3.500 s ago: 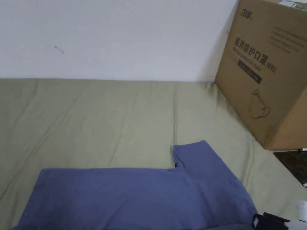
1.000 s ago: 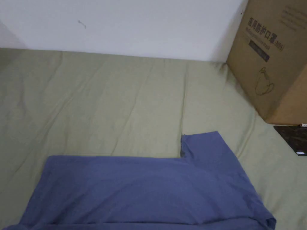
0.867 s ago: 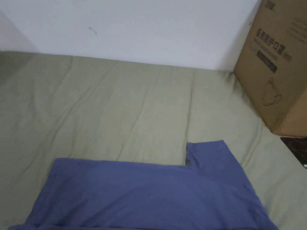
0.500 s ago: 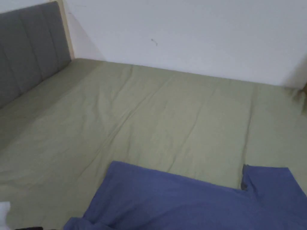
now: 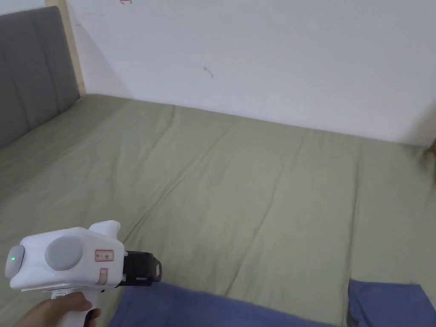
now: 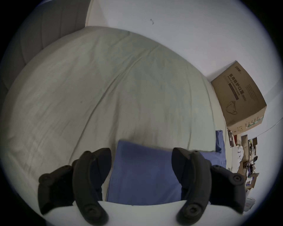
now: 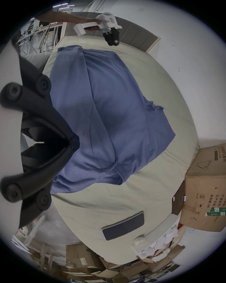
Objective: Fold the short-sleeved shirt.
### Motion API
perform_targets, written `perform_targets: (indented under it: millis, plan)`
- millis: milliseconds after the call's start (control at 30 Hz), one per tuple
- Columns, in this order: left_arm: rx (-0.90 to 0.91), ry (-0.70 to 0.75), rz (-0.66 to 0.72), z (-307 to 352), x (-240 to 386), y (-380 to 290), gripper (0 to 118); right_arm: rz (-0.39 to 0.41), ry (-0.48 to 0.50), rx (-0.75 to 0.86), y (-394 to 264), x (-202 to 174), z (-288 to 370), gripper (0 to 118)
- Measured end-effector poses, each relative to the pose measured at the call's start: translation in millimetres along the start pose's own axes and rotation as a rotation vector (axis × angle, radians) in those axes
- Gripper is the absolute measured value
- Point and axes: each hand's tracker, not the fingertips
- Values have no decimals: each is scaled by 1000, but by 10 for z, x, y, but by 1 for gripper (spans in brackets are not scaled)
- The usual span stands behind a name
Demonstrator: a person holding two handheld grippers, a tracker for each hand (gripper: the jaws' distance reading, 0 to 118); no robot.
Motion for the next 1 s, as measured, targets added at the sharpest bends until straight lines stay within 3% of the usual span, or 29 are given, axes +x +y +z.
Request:
perform_targets:
  millis: [100,133,167,233,267,367,467,633,700,733,867,933,1000]
  plan:
    - [-42,8,5,-184,7,36,84,-4,-17,-3,75,-18,24,0]
    - [-79,49,-7,-259,2,27,71,-3,-20,-5,99,-9,10,0]
    - [-121,89,-29,-323,26,1,36,-2,-23,-8,123,-2,-12,0]
    - [-167,164,-53,-446,18,-94,23,0,-31,-12,178,3,-36,0]
    - [-119,194,-83,-422,27,-151,6,0,-38,-13,194,1,-47,0]
    - [-112,12,-30,-267,-22,-195,5,14,-37,-8,269,19,-62,0]
    - [-191,114,-90,-348,14,-303,6,7,-15,4,404,50,-98,0]
    - [-87,89,-120,-348,-15,-461,7,62,-28,128,854,83,-195,2]
    - [-98,106,-69,-350,31,-411,6,57,-53,165,1087,126,-332,58]
    - [-109,133,-27,-380,75,-387,6,53,-61,157,1271,160,-463,71]
    - [-144,193,-149,-519,105,-280,6,-2,-109,118,1755,319,-1001,71]
    - [-157,205,-217,-549,115,-261,6,2,-93,74,1914,353,-1293,71]
    - [-156,203,-191,-448,340,-331,6,25,-89,26,2019,332,-1526,71]
